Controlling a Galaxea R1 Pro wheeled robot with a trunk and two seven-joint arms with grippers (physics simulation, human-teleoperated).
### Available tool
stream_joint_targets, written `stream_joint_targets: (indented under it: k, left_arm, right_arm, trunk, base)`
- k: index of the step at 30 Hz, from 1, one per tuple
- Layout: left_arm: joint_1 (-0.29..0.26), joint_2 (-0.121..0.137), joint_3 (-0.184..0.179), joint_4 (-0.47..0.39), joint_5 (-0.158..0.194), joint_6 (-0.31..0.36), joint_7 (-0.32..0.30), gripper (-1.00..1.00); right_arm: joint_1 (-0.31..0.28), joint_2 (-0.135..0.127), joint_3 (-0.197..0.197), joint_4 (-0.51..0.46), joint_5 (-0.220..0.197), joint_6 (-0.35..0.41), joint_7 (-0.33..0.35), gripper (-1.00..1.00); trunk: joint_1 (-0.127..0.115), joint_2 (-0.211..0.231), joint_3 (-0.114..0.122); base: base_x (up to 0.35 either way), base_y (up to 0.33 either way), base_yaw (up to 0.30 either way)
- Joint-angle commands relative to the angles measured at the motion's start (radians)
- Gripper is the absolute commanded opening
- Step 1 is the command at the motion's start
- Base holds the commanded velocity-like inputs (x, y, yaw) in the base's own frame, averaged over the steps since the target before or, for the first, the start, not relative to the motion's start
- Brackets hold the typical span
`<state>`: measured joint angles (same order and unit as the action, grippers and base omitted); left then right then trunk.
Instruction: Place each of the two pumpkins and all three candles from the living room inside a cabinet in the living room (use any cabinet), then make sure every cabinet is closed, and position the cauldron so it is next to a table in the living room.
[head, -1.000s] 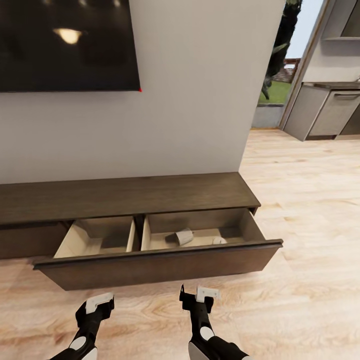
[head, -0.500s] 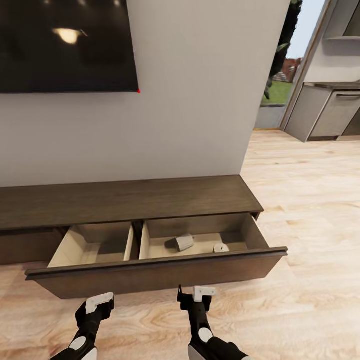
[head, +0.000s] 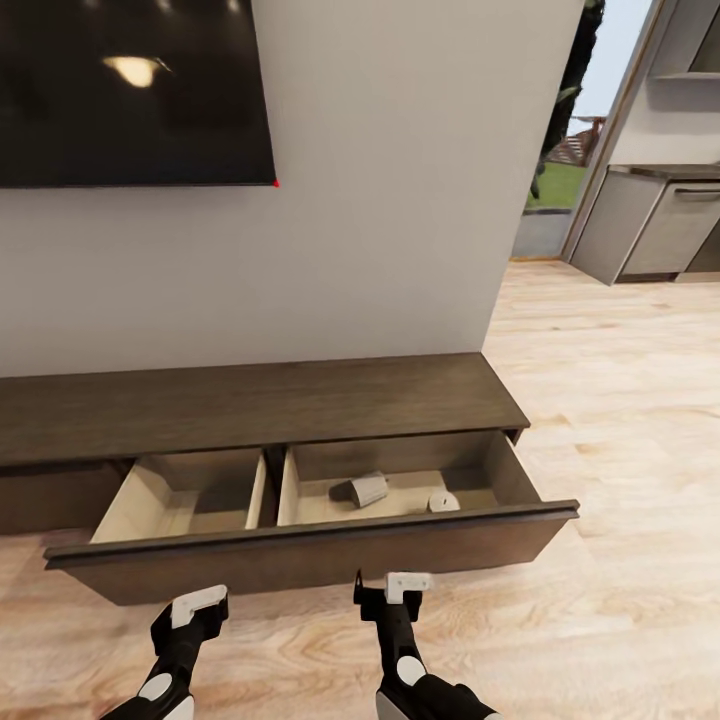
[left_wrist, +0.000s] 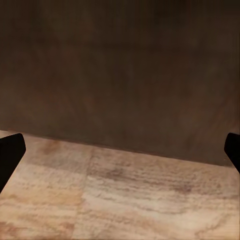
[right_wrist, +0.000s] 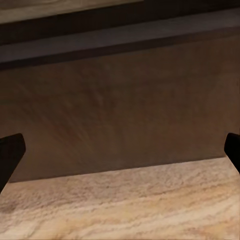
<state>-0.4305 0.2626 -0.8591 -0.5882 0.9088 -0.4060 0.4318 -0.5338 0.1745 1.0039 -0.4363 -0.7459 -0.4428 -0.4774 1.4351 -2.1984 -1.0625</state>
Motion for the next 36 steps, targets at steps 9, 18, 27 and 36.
stream_joint_targets:
  k: [9,18,27,36]
  left_arm:
    - [-0.001,0.001,-0.009,-0.001,0.007,-0.005,0.007,1.0]
    - [-0.001,-0.008,-0.009,0.021,0.004,-0.005,0.007,1.0]
    - [-0.002,-0.021,-0.009,0.046,0.001,-0.005,0.007,1.0]
    - [-0.002,-0.022,-0.009,0.047,-0.001,-0.005,0.007,1.0]
  right_arm:
    - [-0.002,0.0,0.009,0.001,-0.008,-0.005,-0.006,1.0]
    - [-0.002,0.0,0.008,0.001,-0.008,-0.005,-0.006,1.0]
    - [-0.002,0.0,0.009,0.001,-0.008,-0.005,-0.006,1.0]
    - [-0.002,0.0,0.009,0.001,-0.008,-0.005,-0.006,1.0]
  trunk:
    - [0.0,0.0,-0.001]
    - [0.0,0.0,-0.001]
    - [0.0,0.0,-0.001]
    - [0.0,0.0,-0.001]
  base:
    - [0.056,0.0,0.0]
    - [0.075,0.0,0.0]
    - [0.158,0.0,0.0]
    - [0.163,0.0,0.0]
